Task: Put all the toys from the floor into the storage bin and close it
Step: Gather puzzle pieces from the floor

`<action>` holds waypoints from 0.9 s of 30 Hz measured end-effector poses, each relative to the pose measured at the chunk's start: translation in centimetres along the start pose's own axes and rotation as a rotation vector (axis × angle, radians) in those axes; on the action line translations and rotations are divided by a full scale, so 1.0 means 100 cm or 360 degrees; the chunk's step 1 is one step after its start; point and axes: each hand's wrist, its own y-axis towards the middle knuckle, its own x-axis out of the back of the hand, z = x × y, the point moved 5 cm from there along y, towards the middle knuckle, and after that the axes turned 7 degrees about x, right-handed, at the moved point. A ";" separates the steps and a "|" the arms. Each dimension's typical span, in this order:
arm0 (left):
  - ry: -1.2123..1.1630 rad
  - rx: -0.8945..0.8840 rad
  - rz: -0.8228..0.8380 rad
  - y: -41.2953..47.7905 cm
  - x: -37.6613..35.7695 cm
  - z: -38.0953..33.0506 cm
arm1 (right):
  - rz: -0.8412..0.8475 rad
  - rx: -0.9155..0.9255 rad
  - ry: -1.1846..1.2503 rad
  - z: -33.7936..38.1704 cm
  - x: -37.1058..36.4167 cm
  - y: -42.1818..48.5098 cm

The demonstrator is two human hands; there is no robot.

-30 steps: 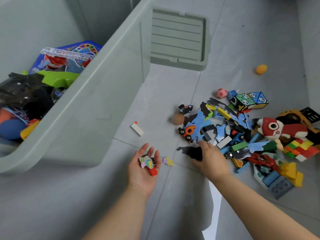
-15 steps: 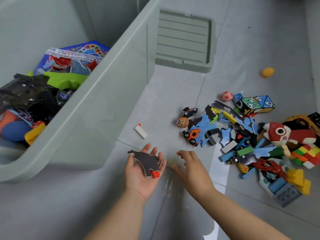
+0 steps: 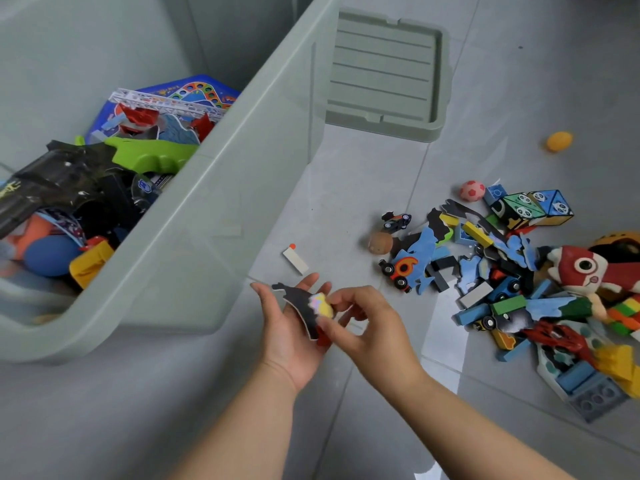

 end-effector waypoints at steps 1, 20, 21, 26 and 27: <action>0.0004 -0.0018 0.0017 -0.001 -0.004 -0.001 | 0.0026 0.0058 -0.0010 0.006 -0.002 0.002; 0.0066 -0.0205 -0.0085 -0.038 0.008 -0.025 | 0.0250 0.0086 -0.0543 -0.039 -0.025 0.069; 0.0085 -0.0204 -0.0068 -0.036 0.002 -0.022 | 0.0094 0.0041 -0.0282 -0.026 -0.010 0.057; 0.0193 -0.0232 0.0204 -0.050 -0.081 -0.003 | -0.0024 0.0493 0.0019 0.068 0.023 0.016; 0.0219 -0.0246 0.0280 -0.059 -0.102 -0.002 | -0.0047 0.0580 -0.0026 0.083 0.029 0.017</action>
